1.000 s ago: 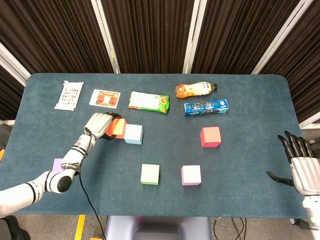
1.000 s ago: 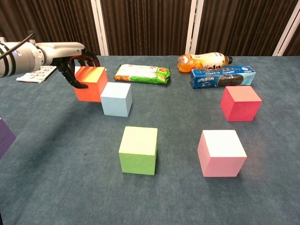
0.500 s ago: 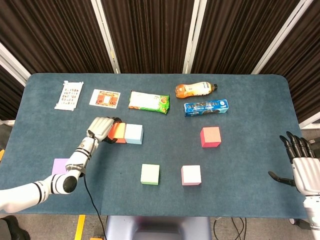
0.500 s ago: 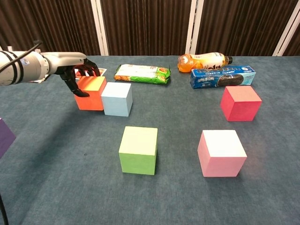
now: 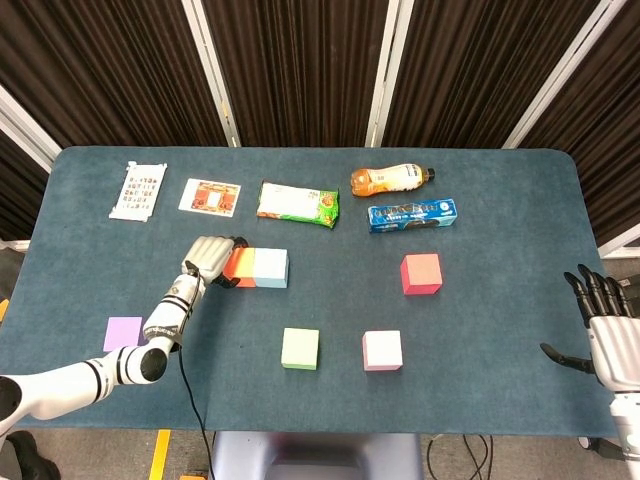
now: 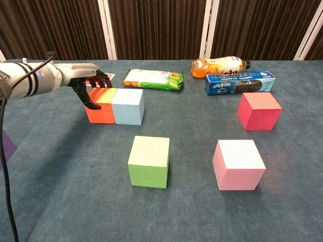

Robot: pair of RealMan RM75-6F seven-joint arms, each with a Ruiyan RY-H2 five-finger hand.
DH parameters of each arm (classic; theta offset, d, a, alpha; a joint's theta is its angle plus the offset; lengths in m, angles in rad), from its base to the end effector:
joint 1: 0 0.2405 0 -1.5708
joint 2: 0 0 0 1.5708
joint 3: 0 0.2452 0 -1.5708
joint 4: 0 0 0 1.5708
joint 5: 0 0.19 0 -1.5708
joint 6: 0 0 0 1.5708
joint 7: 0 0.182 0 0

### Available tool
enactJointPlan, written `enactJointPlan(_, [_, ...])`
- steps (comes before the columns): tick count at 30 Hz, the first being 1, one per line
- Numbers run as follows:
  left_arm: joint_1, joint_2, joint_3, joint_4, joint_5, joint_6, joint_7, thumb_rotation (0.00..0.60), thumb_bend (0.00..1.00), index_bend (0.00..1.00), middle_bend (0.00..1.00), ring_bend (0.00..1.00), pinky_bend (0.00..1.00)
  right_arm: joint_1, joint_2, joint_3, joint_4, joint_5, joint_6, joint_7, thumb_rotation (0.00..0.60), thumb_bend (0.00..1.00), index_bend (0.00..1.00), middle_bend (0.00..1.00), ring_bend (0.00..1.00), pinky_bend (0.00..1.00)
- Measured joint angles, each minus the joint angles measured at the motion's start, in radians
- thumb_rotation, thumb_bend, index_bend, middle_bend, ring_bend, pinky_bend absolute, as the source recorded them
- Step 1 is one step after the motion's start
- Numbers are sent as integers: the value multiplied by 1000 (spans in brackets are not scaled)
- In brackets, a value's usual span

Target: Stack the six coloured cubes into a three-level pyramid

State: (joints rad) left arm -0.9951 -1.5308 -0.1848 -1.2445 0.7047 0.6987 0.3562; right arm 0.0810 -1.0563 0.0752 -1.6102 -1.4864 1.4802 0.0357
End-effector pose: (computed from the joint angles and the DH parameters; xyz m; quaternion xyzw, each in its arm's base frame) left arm -0.1363 0.4426 -0.0065 -0.7320 -0.4368 -0.2852 0.4382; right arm -0.2977 -0.2205 0.1969 0.5889 -0.3764 0.3862 0.6020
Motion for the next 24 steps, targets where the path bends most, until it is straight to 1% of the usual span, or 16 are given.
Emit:
enactJointPlan(8, [-15,-11,5,8,-26,2,16,600,317,288,381,394,411,-1,-2,1,8,4,-3,4,600,27,0,8,0,97])
enactJointPlan(24, [-33,-16,10,22,-41,-2,25,600,316,272,364,385,408,-7,-4,3,10,11,1,5,600,28,0,8,0,97])
